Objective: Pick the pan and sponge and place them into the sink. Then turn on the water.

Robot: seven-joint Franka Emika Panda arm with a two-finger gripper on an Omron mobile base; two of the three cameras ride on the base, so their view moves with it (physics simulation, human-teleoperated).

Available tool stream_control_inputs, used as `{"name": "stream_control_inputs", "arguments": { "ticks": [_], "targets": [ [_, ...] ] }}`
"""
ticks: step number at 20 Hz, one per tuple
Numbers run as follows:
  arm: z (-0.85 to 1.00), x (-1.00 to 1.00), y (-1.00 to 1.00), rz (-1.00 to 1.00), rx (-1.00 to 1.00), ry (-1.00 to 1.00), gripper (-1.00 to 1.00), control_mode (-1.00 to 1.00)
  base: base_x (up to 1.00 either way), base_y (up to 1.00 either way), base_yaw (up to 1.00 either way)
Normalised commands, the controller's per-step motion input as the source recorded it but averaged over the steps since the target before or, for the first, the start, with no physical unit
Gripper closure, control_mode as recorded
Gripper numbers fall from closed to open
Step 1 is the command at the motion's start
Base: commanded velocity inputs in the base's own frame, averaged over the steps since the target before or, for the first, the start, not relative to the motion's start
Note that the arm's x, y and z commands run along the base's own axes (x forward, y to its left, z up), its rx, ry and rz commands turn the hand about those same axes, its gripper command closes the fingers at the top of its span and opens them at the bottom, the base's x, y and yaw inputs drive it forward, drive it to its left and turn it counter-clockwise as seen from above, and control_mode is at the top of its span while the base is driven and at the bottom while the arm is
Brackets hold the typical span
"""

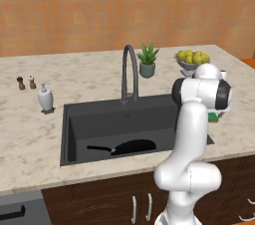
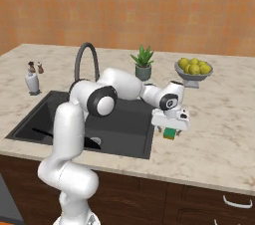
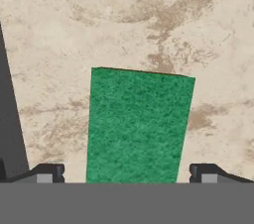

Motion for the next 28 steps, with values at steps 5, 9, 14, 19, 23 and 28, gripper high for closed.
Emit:
{"name": "stream_control_inputs", "arguments": {
  "ticks": [5, 9, 14, 19, 23, 28],
  "targets": [
    [-0.29, 0.09, -0.02, 0.0, 0.0, 0.01, -1.0, -1.0, 0.0, 0.0, 0.0],
    [-0.11, 0.0, 0.0, 0.0, -0.02, 0.0, 1.0, -1.0, 0.0, 0.0, 0.0],
    [0.02, 0.0, 0.26, 0.04, 0.0, -0.01, 1.0, -1.0, 0.0, 0.0, 0.0],
    [0.5, -0.04, 0.87, 0.17, 0.0, -0.08, 1.0, -1.0, 0.0, 0.0, 0.0],
    [0.43, 0.0, 1.0, 0.19, 0.0, 0.0, 1.0, -1.0, 0.0, 0.0, 0.0],
    [0.06, -0.04, 0.99, 0.16, 0.0, 0.0, 1.0, -1.0, 0.0, 0.0, 0.0]
  ]
}}
